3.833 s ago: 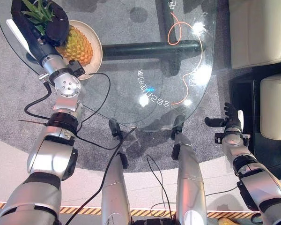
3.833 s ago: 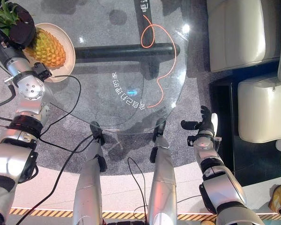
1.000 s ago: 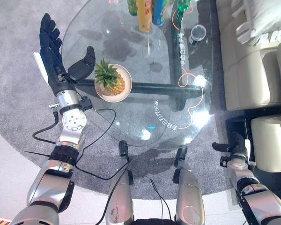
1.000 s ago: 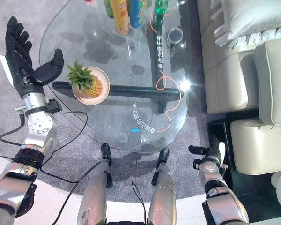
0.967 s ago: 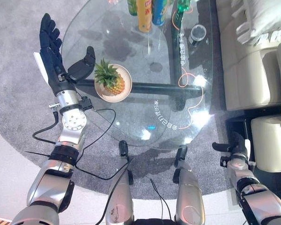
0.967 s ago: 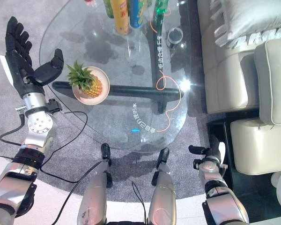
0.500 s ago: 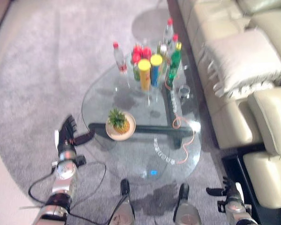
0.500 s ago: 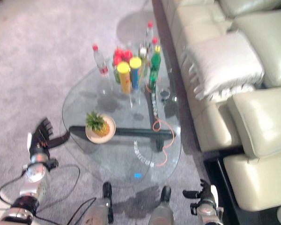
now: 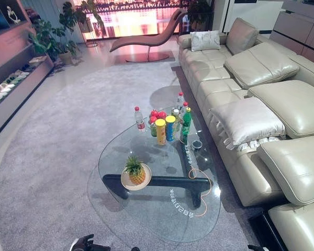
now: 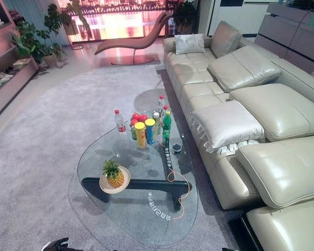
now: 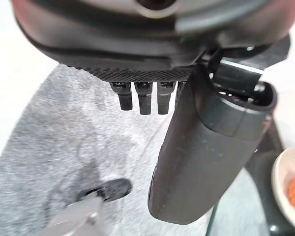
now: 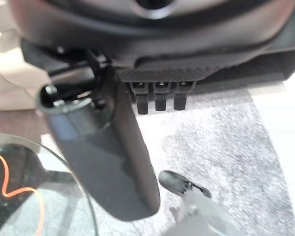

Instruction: Pick up the fruit to the plate

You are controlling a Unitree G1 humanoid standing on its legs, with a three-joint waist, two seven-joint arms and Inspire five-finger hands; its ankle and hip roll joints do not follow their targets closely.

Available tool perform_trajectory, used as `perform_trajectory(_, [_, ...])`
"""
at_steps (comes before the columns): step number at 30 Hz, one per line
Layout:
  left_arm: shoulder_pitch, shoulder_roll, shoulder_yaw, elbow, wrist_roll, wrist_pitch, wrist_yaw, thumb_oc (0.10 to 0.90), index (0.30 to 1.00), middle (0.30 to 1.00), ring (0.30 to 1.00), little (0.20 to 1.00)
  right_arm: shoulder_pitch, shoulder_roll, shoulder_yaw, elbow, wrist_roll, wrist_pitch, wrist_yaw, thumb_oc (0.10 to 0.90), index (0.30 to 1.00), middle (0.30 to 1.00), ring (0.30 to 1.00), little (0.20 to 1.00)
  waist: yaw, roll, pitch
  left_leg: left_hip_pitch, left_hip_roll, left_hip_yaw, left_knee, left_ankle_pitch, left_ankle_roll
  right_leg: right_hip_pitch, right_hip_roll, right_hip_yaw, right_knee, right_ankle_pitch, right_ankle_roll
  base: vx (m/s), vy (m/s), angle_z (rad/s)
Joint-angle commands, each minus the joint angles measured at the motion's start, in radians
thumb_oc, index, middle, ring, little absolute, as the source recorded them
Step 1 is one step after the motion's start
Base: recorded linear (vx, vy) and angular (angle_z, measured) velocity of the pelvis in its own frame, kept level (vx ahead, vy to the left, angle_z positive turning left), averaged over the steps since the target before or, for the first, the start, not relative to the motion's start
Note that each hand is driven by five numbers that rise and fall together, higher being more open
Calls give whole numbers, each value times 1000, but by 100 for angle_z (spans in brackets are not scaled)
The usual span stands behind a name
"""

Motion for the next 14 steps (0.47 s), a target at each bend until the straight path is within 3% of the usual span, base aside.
perform_trajectory(1, [-94, 30, -19, 41, 64, -14, -35, 800, 900, 900, 900, 900, -93, -22, 20, 46, -40, 30, 48, 800, 900, 900, 900, 900, -20, -20, 35, 47, 61, 35, 6, -2, -44, 13, -54, -10, 13, 34, 35, 10, 25, -3])
perform_trajectory(8, [-88, -15, -74, 49, 86, 60, -137, 800, 900, 900, 900, 900, -122, 6, 58, 94, -64, 130, 184, 800, 900, 900, 900, 900, -1, -22, 23, 56, 67, 31, 6, -8, -45, 21, -54, -27, 4, 38, 37, 2, 5, -1])
perform_trajectory(14, [-84, -24, -72, 65, 109, 91, -154, 800, 900, 900, 900, 900, -127, 22, 73, 89, -71, 140, 188, 800, 900, 900, 900, 900, 0, -23, 16, 62, 69, 30, 6, -9, -46, 27, -51, -28, 4, 35, 36, 0, 0, 0])
